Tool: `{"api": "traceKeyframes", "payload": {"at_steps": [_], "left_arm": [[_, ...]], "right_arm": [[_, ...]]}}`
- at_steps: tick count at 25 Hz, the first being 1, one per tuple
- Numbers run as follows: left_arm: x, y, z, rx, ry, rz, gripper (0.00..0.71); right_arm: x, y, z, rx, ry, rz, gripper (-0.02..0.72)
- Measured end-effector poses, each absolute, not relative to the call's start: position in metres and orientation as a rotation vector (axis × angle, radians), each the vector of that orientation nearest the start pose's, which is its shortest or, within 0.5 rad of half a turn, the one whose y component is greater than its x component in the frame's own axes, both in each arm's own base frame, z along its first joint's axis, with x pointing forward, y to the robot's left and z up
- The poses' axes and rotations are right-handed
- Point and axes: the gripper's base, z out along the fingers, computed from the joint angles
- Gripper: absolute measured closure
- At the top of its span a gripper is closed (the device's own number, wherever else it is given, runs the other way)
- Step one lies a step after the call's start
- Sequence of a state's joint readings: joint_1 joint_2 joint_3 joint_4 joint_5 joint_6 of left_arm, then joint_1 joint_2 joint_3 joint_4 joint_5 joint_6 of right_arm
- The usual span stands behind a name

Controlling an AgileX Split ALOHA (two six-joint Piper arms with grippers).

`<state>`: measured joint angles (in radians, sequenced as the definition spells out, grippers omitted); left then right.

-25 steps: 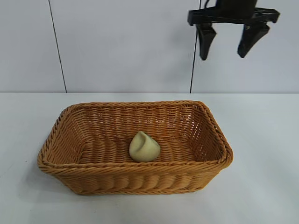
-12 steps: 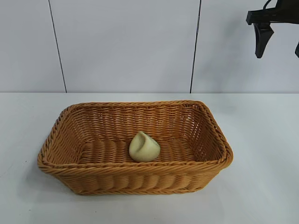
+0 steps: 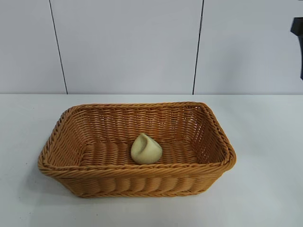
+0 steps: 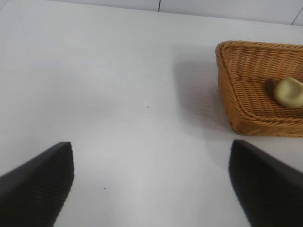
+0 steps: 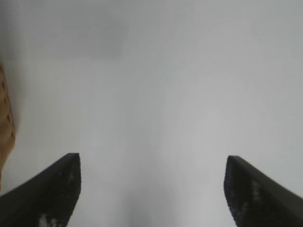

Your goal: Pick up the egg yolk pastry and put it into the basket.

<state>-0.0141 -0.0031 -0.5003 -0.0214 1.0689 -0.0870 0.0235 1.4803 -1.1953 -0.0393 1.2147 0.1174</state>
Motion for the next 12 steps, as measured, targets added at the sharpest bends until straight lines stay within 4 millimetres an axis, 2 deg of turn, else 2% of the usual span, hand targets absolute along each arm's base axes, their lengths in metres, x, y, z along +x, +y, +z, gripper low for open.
{"api": "traceKeyframes", "payload": {"at_steps": [3,5,12], "left_arm": [[-0.006,-0.002,0.277,-0.074,2.049,-0.088,0.067],[-0.006,-0.002,0.277,-0.074,2.049,-0.088,0.067],[-0.006,-0.002,0.277,-0.074,2.049,-0.088,0.067]], "right_arm": [[0.227,0.002,0.292,0.117,2.965,-0.039,0.107],[0.197,0.001,0.284,0.104,2.972,-0.041,0.107],[0.116,0.000,0.267,0.007,2.787,-0.030,0.107]]}}
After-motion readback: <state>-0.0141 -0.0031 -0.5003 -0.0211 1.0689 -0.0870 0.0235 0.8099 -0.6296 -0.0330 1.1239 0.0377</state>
